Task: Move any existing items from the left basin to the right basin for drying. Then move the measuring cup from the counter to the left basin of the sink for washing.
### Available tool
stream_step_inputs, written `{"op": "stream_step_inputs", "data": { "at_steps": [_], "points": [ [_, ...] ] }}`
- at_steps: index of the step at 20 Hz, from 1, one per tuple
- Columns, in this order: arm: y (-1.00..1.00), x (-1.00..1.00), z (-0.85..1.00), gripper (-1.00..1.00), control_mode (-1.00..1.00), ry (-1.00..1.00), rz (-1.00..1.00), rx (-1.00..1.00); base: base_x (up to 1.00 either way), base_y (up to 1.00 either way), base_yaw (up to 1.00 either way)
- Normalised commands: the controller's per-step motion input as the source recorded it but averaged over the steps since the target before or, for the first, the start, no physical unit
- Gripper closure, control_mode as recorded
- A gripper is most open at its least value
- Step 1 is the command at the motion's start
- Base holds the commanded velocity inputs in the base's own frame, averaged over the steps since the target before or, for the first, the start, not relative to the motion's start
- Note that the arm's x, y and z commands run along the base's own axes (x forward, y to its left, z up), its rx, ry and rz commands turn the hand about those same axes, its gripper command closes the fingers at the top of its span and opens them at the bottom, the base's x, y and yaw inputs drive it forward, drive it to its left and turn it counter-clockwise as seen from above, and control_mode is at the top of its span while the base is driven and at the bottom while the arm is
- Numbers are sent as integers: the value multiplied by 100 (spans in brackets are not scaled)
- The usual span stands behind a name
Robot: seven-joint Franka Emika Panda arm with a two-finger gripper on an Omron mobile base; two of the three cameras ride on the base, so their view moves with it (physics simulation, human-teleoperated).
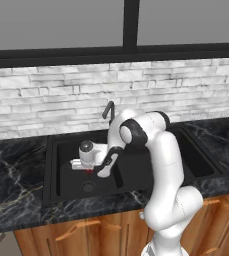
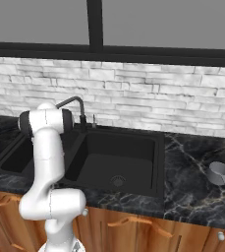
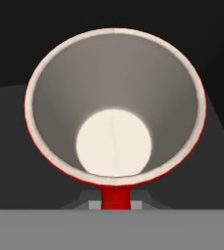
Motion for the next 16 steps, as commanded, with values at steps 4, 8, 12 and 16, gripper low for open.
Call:
{"op": "stream_step_inputs", "data": {
  "at_steps": [4,8,12,16],
  "points": [
    [0,0,21,100,-100,0,-2,0,0,0,0],
    [1,-3,24,100,-100,0,0,0,0,0,0],
    [6,-9,26,100,-100,0,0,0,0,0,0],
    [7,-15,33,100,-100,0,-1,0,0,0,0]
  ]
}}
